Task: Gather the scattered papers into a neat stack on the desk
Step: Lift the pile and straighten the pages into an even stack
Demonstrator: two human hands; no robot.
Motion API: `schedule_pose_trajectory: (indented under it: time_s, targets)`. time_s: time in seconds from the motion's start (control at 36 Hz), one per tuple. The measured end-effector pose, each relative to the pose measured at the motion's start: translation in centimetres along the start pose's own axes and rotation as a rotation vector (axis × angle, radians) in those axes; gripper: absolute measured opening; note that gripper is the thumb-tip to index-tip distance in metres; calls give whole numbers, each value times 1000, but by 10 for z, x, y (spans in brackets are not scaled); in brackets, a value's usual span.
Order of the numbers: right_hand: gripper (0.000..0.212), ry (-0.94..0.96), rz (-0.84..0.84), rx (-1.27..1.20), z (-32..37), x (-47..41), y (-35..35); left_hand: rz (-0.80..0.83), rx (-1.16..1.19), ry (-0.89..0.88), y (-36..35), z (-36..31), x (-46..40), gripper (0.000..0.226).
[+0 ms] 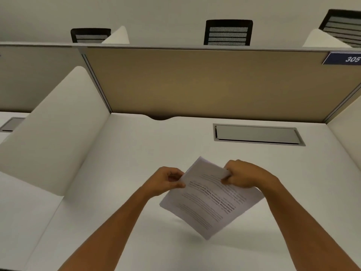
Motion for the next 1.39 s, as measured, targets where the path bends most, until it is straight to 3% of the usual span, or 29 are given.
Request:
schedule_pose_trajectory:
  time_s: [0.11, 0.19, 0.44, 0.69, 0.81, 0.97, 1.14, 1.39]
  targets:
    - [24, 48, 3, 75, 23, -2, 4, -5, 26, -31, -24, -16, -8, 28]
    - [25, 54, -6, 56, 25, -4, 6, -79, 83, -20, -31, -19, -10, 20]
    - [21, 37, -17, -460, -38, 10, 17, -289, 283, 85, -29, 1, 1, 13]
    - [23, 56, -101, -932, -46, 9, -46, -371, 379, 142, -31, 15, 2, 19]
    - [7, -83, -326, -949, -42, 2, -79, -380, 383, 153, -33, 17, 3, 24]
    - [29, -187, -601, -966, -32, 5, -111, -366, 307, 127, -33, 23, 5, 26]
    - [14, -161, -605, -1041, -25, 3, -123, -348, 305, 116, -34, 30, 3, 31]
    - [15, -147, -598, -1102, -26, 4, -128, -376, 323, 108, -33, 36, 5, 32]
Point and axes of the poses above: each hand's wrist, its own x-axis away from the middle knuckle, its own y-axis out of the back of the hand, z = x × y, the point moved 3 cm from there along -x, towards the middle knuckle, and after that the axes turned 6 degrees about -z, right-handed, at the moved point
